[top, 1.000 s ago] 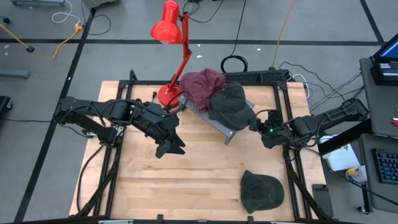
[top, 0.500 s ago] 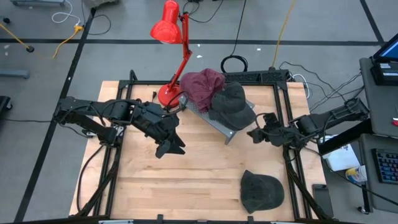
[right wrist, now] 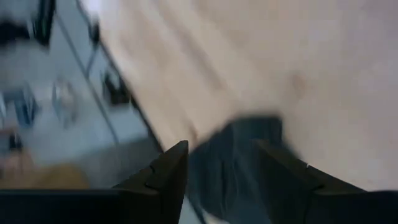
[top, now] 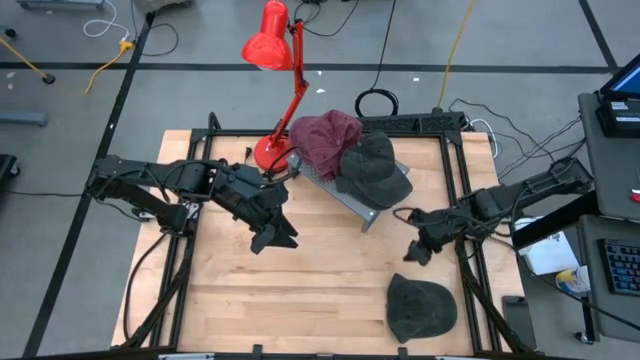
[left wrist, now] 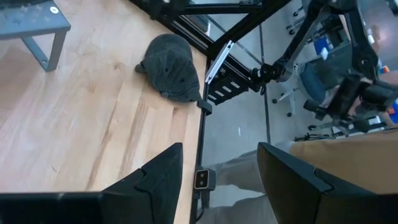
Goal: Pick & Place hat
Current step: Stack the black cap on top of the black cap on the shelf
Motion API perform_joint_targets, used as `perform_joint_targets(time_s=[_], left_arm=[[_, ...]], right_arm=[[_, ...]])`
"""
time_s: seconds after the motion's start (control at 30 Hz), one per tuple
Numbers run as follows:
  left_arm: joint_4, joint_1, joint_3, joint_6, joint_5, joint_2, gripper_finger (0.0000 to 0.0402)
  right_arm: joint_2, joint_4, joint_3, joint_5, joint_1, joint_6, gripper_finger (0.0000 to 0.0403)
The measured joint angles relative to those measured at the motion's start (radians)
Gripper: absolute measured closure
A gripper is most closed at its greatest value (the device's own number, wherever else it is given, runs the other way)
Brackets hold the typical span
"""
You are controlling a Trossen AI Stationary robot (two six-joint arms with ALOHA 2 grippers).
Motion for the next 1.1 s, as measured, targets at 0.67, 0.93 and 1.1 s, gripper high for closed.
perform_joint_targets(time_s=[0.67,0.93,1.1], left_arm=[[0.0,0.0,0.0,-0.106,-0.079,0.0,0.019],[-0.001,0.0,0.0,-0.074,-0.07,0.0,0.019],[-0.001,0.0,0.0,-0.07,-0.036,0.0,0.019]], right_arm=[[0.016,-0.138,0.0,-0.298,0.14,-0.047,0.0222],[0.125,-0.121,0.0,-0.188,0.184,0.031,0.018],[0.233,-0.057,0.0,-0.163,0.219,0.029,0.018]])
